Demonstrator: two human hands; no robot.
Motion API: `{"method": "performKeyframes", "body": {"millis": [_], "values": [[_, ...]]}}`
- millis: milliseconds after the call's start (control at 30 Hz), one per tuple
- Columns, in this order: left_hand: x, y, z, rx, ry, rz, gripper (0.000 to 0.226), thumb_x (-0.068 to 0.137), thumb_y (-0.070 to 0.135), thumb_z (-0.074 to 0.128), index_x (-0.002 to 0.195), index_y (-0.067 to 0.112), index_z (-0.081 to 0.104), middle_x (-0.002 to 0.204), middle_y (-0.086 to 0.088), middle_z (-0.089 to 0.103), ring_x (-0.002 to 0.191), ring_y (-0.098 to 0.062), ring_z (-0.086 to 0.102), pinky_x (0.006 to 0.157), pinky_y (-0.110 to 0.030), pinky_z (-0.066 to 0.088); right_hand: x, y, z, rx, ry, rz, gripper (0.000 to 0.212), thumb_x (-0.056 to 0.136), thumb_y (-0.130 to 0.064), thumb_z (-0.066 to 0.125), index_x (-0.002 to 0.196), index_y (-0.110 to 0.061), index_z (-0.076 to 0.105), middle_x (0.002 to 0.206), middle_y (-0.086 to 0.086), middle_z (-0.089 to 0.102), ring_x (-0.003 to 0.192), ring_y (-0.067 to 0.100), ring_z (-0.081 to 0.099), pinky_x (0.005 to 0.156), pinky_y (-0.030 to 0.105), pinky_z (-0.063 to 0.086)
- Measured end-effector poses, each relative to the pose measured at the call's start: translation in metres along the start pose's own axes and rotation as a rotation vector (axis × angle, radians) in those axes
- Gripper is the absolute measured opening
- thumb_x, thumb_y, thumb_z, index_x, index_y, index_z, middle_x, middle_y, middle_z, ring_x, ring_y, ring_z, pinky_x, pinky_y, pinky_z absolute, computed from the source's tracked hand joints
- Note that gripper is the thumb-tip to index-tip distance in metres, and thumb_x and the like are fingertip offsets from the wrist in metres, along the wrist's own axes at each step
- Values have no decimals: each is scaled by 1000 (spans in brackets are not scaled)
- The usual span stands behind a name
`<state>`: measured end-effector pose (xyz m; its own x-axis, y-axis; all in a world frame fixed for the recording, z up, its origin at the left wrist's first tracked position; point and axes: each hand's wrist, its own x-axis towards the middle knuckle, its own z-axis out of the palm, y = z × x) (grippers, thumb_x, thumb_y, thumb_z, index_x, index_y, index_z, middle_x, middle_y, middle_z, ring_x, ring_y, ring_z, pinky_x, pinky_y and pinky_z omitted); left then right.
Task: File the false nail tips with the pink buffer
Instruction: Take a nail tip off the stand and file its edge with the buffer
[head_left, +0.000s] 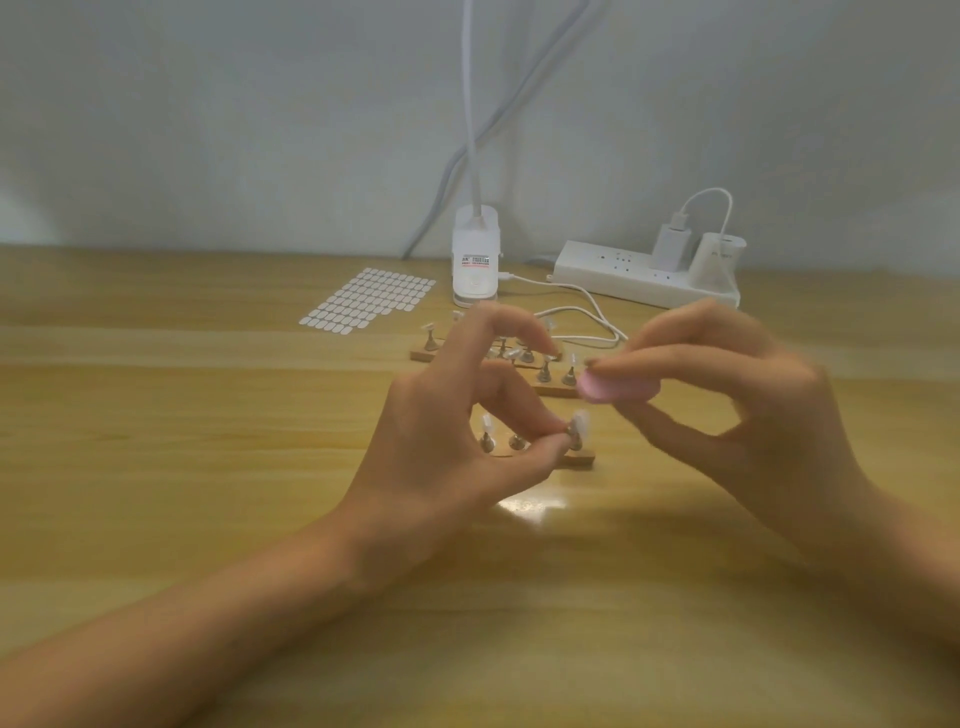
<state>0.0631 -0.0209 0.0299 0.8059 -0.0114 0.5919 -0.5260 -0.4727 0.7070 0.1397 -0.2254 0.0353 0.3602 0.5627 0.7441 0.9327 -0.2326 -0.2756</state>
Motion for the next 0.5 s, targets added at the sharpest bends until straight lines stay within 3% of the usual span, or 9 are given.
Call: {"method": "performKeyframes", "body": {"millis": [133, 267, 367, 500], "values": [[0, -1, 0, 19, 2, 22, 53, 74, 4, 84, 112, 23, 52, 71, 15, 72, 73, 1, 70, 67, -2, 40, -1, -4, 3, 18, -49, -73, 23, 87, -5, 78, 109, -9, 74, 99, 7, 64, 89, 13, 65, 85, 23, 51], [-1, -1, 0, 20, -6, 10, 51, 75, 7, 84, 112, 24, 53, 73, 17, 73, 74, 1, 70, 64, -3, 40, 1, 0, 0, 9, 7, 14, 24, 86, -5, 81, 108, -10, 75, 97, 8, 64, 88, 17, 66, 82, 32, 53], [0, -1, 0, 16, 2, 22, 51, 75, 3, 84, 111, 22, 53, 72, 15, 72, 73, 0, 71, 68, -2, 40, 0, -4, 3, 31, -44, -61, 22, 87, -9, 76, 108, -11, 74, 99, 6, 64, 91, 13, 65, 86, 24, 50], [-1, 1, 0, 4, -4, 1, 49, 77, 12, 82, 112, 27, 51, 74, 17, 73, 77, -3, 71, 64, -6, 42, 1, 0, 0, 11, 8, 40, 22, 86, -8, 81, 107, -11, 75, 98, 6, 64, 92, 17, 66, 83, 33, 53]]}}
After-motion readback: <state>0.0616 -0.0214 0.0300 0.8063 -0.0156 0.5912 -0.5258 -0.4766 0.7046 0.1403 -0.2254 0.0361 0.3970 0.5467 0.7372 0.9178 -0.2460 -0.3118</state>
